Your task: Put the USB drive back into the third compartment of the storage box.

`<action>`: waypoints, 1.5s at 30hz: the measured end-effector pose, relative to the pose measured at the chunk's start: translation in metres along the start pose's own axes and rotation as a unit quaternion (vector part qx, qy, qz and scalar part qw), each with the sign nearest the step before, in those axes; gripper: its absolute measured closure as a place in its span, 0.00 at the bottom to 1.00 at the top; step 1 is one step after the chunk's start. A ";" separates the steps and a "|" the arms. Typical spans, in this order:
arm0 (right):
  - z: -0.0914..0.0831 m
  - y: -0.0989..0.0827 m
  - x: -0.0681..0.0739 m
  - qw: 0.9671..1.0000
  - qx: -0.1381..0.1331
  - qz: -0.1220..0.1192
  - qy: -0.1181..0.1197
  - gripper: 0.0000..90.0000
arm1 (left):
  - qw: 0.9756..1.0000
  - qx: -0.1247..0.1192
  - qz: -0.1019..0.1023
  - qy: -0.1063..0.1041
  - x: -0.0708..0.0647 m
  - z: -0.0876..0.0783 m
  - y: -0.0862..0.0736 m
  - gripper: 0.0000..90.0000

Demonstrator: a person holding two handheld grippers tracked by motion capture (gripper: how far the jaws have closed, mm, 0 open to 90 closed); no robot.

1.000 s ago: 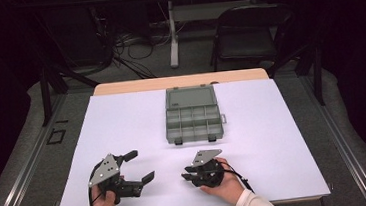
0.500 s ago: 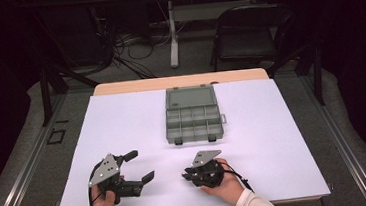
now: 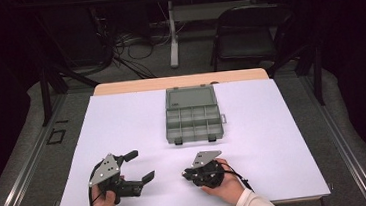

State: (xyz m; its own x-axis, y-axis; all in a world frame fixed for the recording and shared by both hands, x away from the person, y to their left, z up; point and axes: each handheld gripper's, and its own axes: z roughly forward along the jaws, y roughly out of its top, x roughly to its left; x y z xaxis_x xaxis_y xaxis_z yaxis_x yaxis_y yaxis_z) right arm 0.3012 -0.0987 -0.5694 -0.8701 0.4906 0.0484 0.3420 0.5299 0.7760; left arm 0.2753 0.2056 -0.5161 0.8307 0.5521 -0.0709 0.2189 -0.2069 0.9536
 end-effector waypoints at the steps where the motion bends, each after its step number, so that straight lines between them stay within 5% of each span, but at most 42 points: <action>1: 0.000 0.000 0.000 1.000 0.000 -0.001 0.000 0.88 | 1.000 -0.002 0.000 0.004 0.000 0.000 0.000 0.12; 45: -0.019 0.005 -0.006 0.999 -0.031 0.000 -0.011 0.89 | 1.000 -0.006 -0.003 0.013 0.000 0.000 0.000 0.13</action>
State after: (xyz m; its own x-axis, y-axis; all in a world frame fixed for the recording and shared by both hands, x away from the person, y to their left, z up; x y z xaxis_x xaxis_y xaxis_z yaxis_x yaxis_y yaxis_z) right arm 0.3020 -0.1118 -0.5539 -0.8616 0.5063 0.0357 0.3190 0.4855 0.8140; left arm 0.2751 0.2060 -0.5163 0.8153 0.5748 -0.0693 0.2180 -0.1939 0.9565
